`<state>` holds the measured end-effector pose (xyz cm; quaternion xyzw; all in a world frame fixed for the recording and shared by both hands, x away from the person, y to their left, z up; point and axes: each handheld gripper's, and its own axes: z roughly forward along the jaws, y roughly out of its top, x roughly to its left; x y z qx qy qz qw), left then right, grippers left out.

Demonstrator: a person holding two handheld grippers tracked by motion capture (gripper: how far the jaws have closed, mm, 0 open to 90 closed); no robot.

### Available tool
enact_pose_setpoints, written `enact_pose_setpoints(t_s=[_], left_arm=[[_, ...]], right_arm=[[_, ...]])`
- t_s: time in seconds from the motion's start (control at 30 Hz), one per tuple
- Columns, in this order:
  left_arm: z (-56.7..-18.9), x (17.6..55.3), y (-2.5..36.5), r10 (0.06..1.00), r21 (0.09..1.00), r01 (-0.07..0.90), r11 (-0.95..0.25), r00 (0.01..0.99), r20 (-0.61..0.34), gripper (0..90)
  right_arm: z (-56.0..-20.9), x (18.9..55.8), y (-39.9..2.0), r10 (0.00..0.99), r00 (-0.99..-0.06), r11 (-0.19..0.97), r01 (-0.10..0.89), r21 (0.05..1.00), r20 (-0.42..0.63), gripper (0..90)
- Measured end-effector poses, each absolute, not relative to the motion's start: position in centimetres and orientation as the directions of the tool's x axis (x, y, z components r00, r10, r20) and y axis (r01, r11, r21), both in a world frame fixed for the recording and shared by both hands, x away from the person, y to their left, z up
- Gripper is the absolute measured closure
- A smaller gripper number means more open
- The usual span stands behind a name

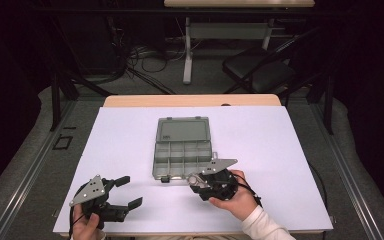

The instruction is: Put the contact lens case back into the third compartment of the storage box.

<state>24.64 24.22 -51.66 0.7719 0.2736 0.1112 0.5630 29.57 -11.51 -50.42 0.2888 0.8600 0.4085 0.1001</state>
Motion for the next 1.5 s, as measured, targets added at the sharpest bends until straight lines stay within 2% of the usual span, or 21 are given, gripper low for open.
enact_pose_setpoints(t_s=[0.63, 1.5], left_arm=[[-51.7, 24.7, 24.3, 0.551, 0.93, 0.302, -0.212, 0.823, -0.142, 15.8], [-51.7, 24.7, 24.3, 0.555, 0.928, 0.307, -0.213, 0.819, -0.144, 15.8]], right_arm=[[-47.9, 32.4, -10.6, 0.609, -0.791, 0.478, 0.432, 0.765, 0.067, 48.7], [-48.2, 38.1, -9.0, 0.685, -0.724, 0.43, 0.49, 0.758, 0.08, 48.7]])
